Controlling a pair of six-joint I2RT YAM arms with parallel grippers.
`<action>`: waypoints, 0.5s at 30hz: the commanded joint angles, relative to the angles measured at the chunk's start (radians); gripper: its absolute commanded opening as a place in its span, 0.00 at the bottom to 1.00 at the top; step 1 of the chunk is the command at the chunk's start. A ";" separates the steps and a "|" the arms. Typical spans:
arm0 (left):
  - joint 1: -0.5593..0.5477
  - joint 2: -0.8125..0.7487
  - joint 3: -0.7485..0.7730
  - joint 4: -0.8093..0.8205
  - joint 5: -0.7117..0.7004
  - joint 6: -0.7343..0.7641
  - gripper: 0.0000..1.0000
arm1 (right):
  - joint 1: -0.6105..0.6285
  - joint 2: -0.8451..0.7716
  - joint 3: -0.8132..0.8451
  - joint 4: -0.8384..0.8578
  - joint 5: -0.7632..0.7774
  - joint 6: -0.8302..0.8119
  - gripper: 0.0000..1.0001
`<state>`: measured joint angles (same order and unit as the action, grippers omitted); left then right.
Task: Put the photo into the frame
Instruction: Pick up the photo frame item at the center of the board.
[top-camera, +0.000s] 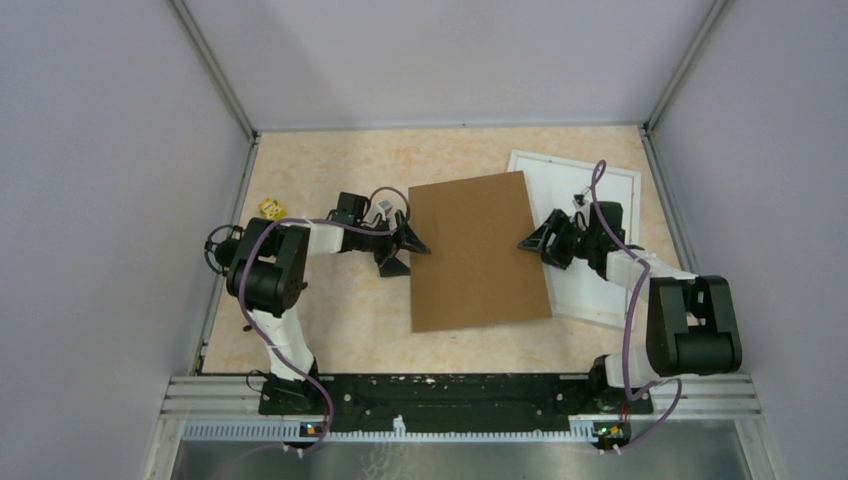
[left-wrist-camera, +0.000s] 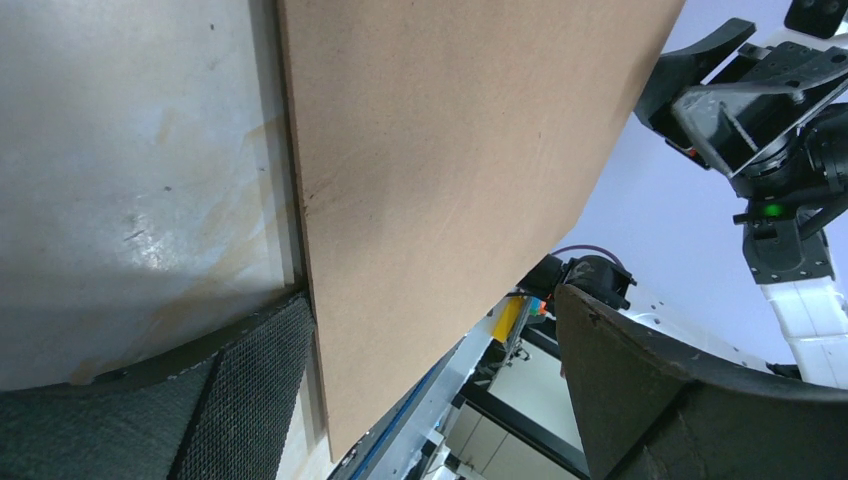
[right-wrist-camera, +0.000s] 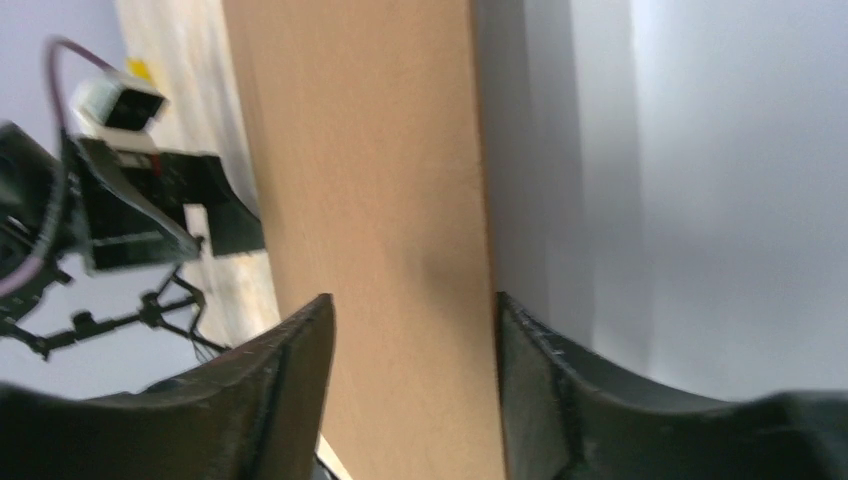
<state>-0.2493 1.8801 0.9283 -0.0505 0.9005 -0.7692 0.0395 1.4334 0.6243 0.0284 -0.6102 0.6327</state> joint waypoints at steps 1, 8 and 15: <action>-0.039 0.070 -0.062 -0.078 -0.126 0.042 0.96 | 0.033 -0.043 -0.033 0.275 -0.247 0.199 0.51; -0.058 0.060 -0.062 -0.066 -0.110 0.034 0.96 | 0.067 -0.144 -0.081 0.363 -0.262 0.341 0.51; -0.058 0.039 -0.062 -0.072 -0.120 0.043 0.96 | 0.069 -0.290 -0.033 0.023 -0.165 0.223 0.43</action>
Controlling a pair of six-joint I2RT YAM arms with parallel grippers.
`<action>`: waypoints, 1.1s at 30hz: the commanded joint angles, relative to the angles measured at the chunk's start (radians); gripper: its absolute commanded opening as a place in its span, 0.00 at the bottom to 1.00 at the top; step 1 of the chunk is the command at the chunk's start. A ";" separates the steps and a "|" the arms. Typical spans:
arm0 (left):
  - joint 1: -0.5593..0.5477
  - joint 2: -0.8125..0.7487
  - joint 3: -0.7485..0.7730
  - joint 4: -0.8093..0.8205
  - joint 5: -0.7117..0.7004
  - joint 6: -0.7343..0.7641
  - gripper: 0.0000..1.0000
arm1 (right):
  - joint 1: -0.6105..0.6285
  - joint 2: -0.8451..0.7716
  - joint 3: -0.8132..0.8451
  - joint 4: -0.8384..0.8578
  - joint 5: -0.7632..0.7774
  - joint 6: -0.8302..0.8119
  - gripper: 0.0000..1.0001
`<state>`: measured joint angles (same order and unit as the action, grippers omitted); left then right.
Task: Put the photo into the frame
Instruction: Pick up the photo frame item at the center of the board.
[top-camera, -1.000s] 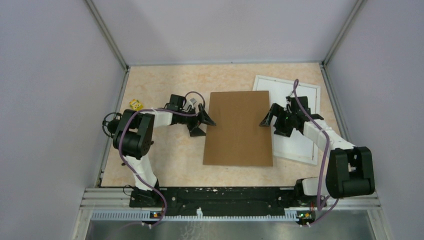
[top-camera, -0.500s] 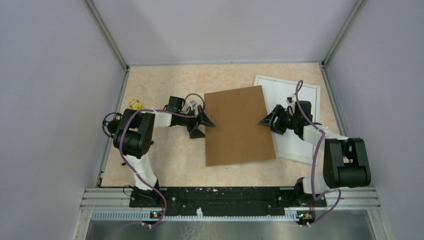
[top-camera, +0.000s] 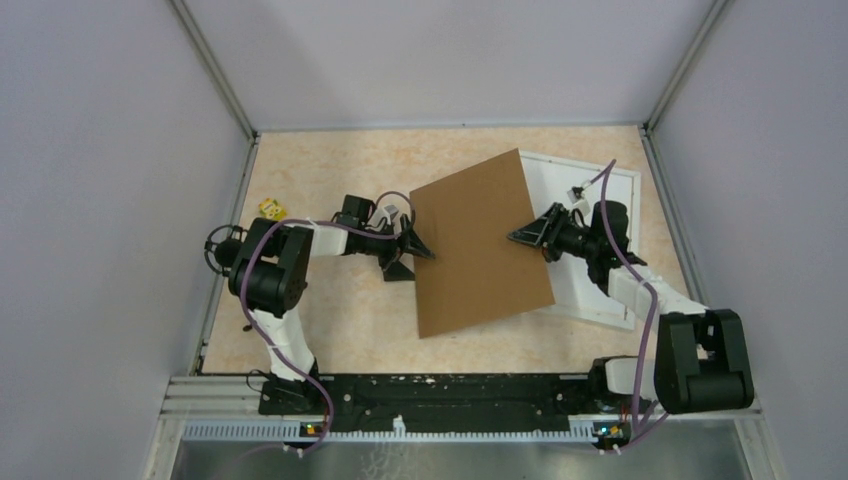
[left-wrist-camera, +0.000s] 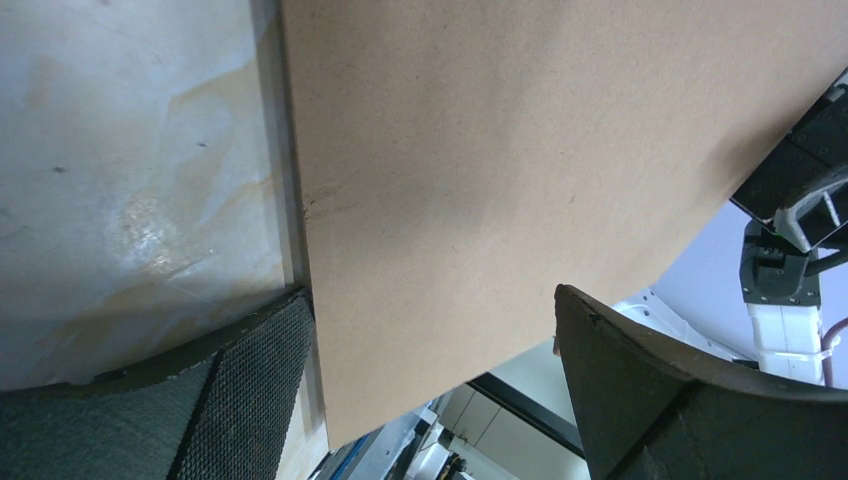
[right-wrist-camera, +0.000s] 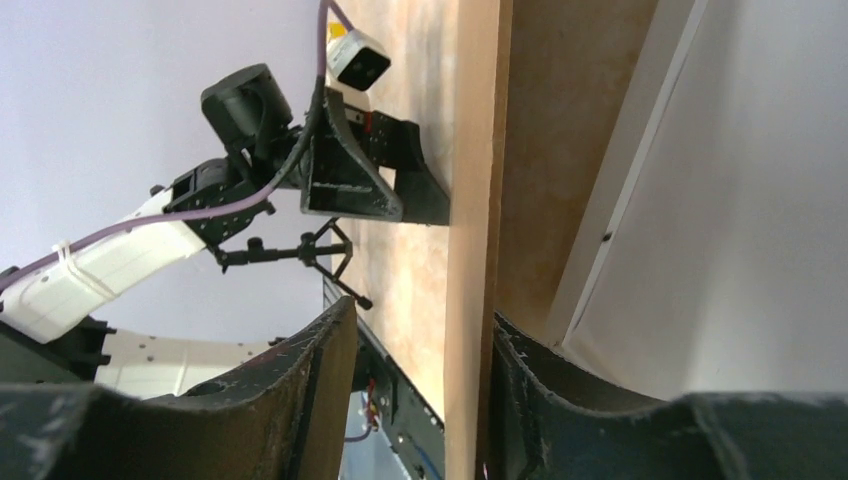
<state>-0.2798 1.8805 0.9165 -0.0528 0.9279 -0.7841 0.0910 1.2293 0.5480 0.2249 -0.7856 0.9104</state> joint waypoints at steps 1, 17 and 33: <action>-0.028 0.031 -0.050 -0.070 -0.152 0.061 0.96 | 0.018 -0.098 0.056 -0.213 0.030 -0.084 0.40; -0.056 -0.121 -0.009 -0.153 -0.240 0.140 0.98 | -0.002 -0.182 0.187 -0.319 0.035 -0.107 0.00; -0.148 -0.161 0.242 -0.313 -0.286 0.284 0.98 | -0.262 -0.138 0.948 -1.034 0.374 -0.537 0.00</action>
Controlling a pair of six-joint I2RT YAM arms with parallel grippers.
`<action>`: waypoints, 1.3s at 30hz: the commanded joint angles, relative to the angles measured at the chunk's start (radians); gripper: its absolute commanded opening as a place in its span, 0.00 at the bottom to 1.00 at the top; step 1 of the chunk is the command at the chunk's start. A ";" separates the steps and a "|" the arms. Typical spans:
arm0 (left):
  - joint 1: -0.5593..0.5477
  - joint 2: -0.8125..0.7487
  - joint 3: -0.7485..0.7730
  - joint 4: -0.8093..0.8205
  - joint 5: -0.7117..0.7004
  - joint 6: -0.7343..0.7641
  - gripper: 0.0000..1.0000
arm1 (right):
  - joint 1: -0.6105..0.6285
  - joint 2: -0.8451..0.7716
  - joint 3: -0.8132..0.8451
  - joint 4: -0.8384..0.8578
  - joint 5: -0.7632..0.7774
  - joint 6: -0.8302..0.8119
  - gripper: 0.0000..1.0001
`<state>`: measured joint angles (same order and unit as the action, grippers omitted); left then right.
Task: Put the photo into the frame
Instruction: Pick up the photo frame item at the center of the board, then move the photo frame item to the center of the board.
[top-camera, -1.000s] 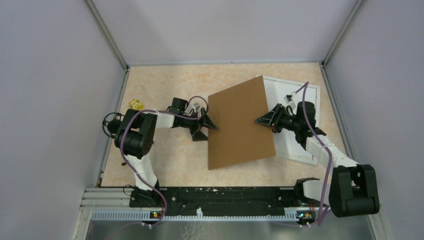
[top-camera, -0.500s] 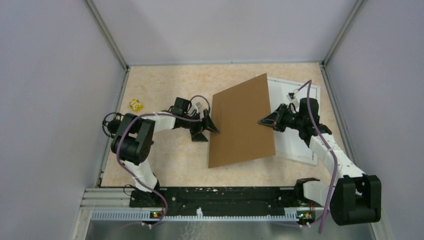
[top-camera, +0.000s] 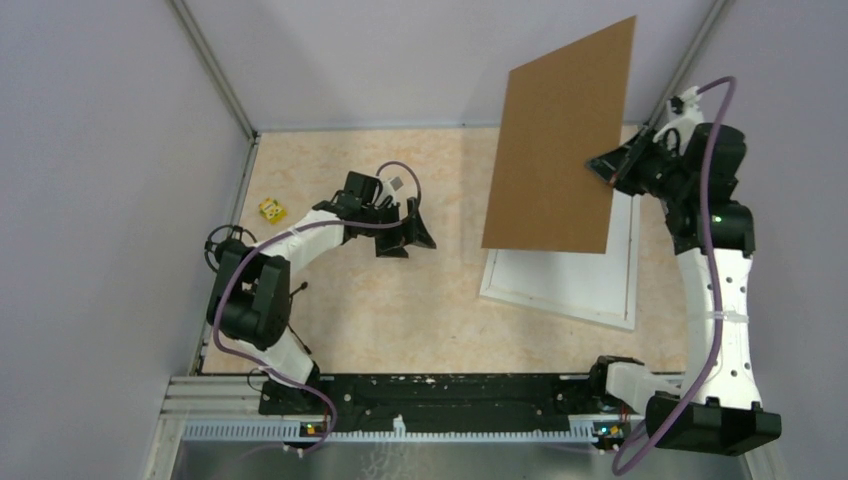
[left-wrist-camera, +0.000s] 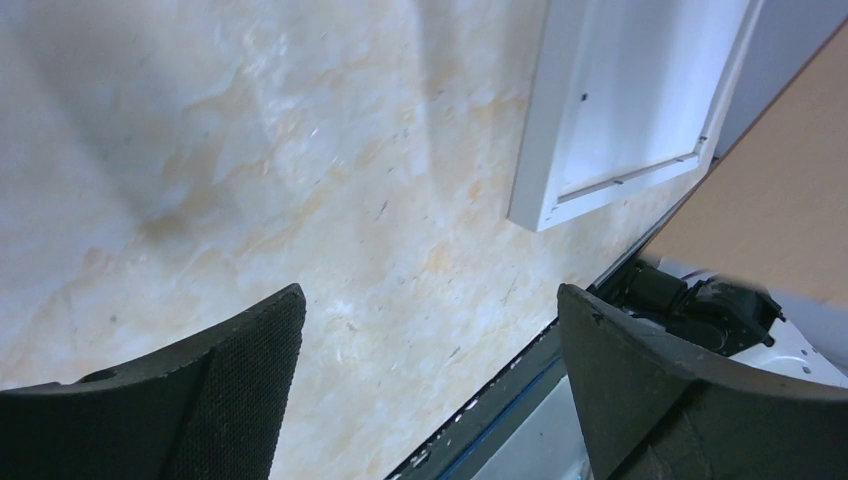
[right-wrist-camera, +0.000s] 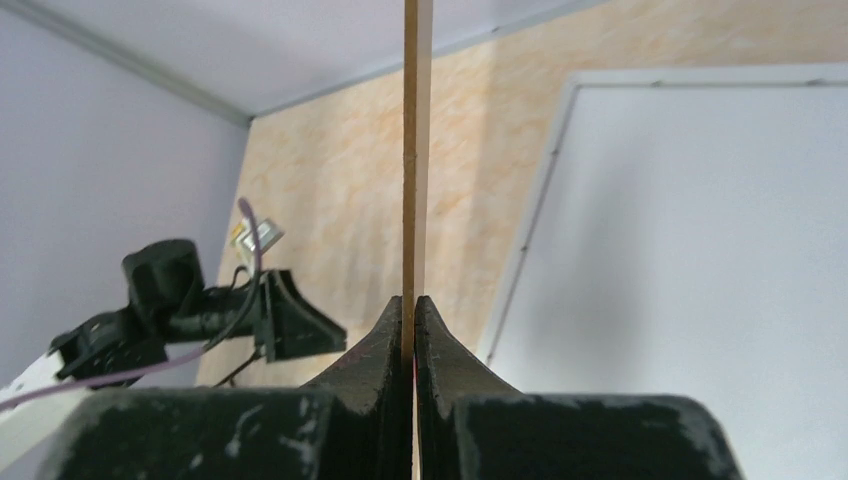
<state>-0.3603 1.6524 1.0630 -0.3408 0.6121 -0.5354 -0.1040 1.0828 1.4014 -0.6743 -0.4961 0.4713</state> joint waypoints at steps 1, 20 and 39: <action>-0.099 0.102 0.133 -0.036 0.025 0.033 0.98 | -0.070 0.004 0.114 -0.139 0.130 -0.110 0.00; -0.336 0.622 0.773 -0.183 -0.251 -0.011 0.44 | -0.070 -0.065 0.085 -0.135 0.127 -0.188 0.00; -0.354 0.696 0.797 -0.262 -0.345 -0.005 0.40 | -0.070 -0.056 -0.020 -0.073 0.041 -0.154 0.00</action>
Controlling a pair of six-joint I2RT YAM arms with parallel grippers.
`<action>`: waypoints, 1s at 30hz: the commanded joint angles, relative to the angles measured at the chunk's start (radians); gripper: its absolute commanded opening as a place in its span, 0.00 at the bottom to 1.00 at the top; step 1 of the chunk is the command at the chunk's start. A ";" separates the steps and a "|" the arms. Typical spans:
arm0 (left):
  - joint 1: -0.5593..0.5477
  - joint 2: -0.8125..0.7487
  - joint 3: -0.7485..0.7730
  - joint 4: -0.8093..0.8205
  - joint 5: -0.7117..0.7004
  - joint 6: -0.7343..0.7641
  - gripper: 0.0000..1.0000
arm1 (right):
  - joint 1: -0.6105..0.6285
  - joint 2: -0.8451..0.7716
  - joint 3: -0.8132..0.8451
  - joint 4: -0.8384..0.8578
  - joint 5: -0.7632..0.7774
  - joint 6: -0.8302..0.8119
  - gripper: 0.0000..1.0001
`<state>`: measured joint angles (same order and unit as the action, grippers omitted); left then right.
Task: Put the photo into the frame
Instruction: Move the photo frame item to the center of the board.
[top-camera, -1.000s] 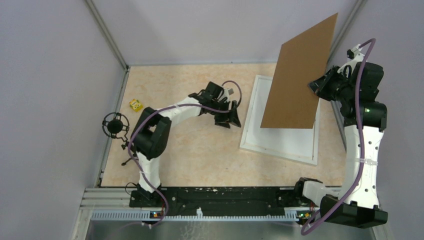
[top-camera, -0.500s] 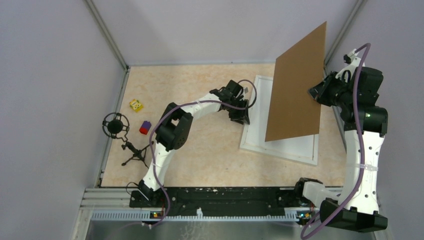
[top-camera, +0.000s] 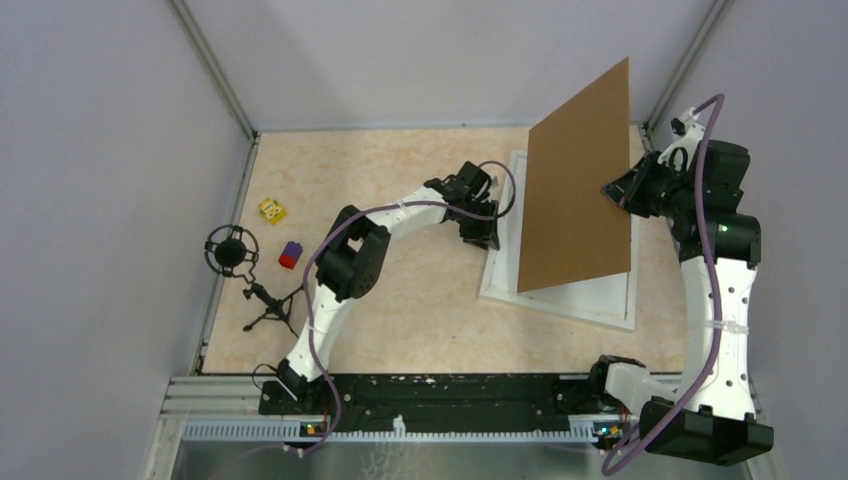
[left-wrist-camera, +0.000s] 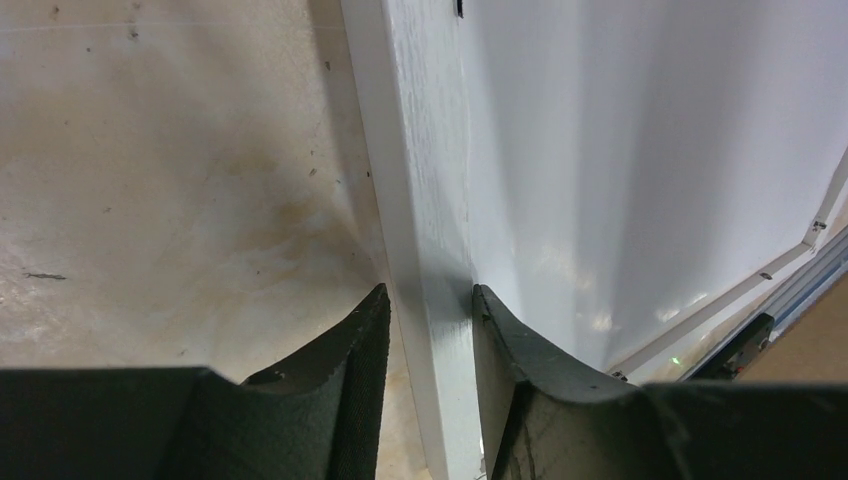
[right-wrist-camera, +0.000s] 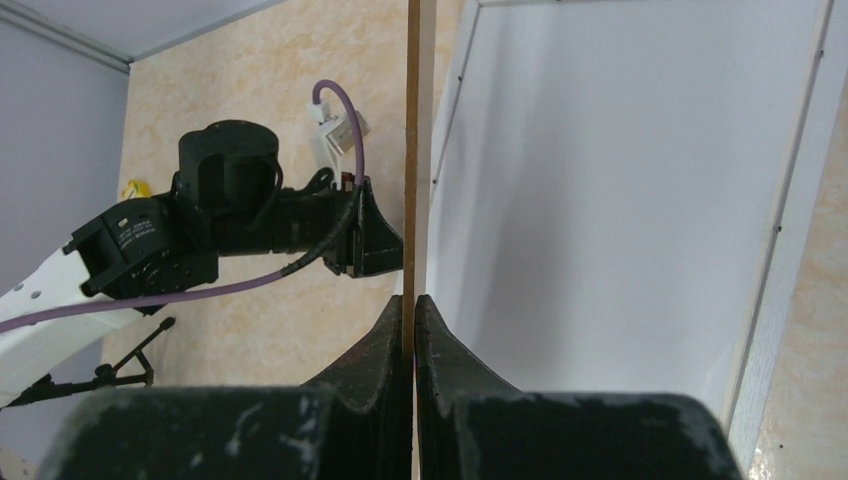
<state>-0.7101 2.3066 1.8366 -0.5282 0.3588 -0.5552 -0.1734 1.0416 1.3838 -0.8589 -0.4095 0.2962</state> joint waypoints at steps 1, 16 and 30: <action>0.000 0.045 0.022 -0.088 -0.098 0.013 0.39 | -0.001 -0.013 -0.012 0.112 -0.046 0.023 0.00; 0.172 -0.216 -0.467 0.041 -0.055 -0.012 0.18 | -0.001 -0.013 -0.358 0.510 -0.322 0.369 0.00; 0.257 -0.393 -0.744 0.158 0.095 -0.044 0.17 | 0.000 0.050 -0.537 0.736 -0.401 0.456 0.00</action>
<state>-0.4629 1.9076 1.1576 -0.2989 0.4839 -0.6037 -0.1734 1.0779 0.8577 -0.2882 -0.7238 0.7139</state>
